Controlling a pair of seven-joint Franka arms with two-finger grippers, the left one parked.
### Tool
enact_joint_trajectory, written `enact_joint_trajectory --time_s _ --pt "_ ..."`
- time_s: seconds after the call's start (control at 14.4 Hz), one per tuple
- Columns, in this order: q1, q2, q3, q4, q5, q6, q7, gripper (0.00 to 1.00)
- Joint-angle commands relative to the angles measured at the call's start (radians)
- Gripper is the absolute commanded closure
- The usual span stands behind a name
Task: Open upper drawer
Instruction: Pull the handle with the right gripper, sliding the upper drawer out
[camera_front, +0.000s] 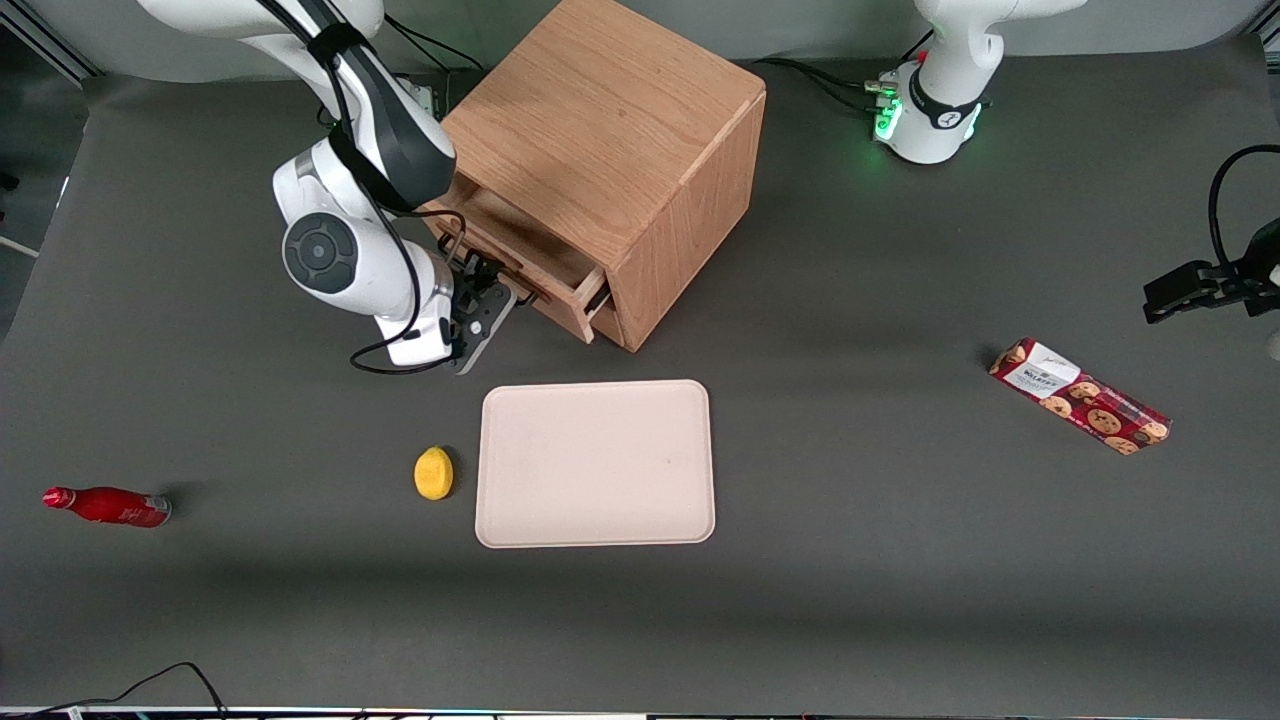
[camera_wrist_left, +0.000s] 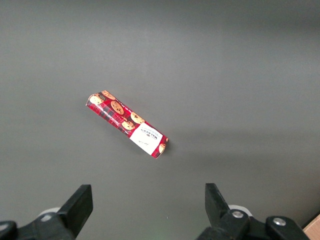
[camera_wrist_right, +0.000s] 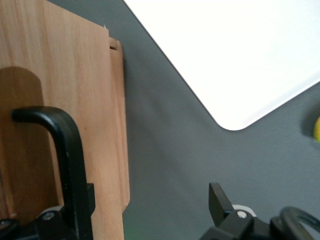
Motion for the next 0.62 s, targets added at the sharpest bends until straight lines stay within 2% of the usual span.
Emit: enact_joint_trajectory --time_s 0.0,0.56 --pt "-0.009 0.039 -0.022 0.05 -0.038 0.0 -0.031 0.0" --pt "-0.023 0.073 -0.074 0.122 -0.039 0.0 -0.071 0.0"
